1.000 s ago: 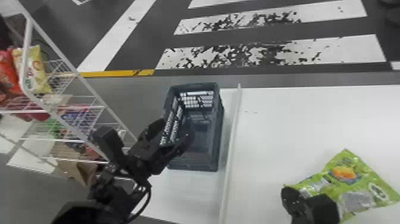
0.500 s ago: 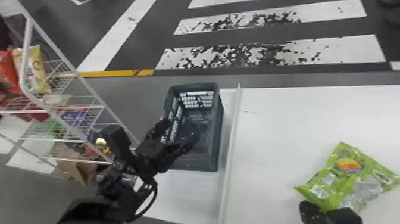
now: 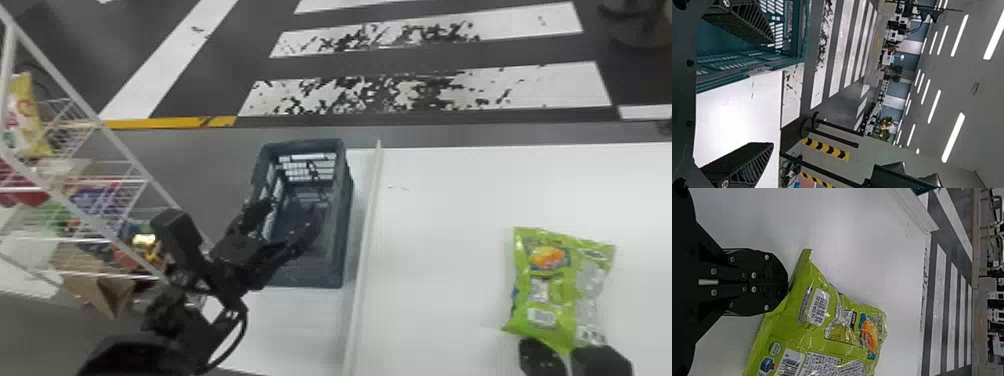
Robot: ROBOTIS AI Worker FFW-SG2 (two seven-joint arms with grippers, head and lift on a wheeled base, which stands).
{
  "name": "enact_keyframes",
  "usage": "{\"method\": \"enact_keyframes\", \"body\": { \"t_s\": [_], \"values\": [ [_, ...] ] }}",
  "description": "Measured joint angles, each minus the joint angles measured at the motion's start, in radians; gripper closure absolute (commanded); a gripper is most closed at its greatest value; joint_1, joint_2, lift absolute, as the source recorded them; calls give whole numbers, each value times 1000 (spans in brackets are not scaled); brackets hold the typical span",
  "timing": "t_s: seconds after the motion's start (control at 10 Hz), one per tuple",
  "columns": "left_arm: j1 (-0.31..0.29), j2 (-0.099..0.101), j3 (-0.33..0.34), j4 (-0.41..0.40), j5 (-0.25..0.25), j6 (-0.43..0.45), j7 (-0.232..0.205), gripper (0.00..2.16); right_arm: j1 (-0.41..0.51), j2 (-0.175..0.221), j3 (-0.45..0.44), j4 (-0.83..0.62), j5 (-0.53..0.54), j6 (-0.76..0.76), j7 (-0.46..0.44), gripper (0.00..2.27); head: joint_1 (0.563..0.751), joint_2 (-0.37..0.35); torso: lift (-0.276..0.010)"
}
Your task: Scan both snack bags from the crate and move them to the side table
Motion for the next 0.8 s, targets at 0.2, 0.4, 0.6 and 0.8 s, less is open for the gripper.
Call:
{"method": "enact_keyframes", "body": {
  "t_s": [0.2,0.4,0.6,0.8],
  "values": [
    [-1,-1,-2,1,-1,0,-2,66,1,0,-17,-4,-14,-4,4,2250,695,218,-29],
    [-5,-2,-3,8,-2,0,-2,66,28,0,-4,-49,-35,19,44,2250,695,248,-29],
    [-12,-3,-11,21,-5,0,-2,66,99,-13,41,-166,-41,62,45,2250,695,295,-29],
    [-16,-2,-17,29,-7,-2,-2,66,145,-21,37,-283,-39,45,50,2250,695,306,-29]
  ]
}}
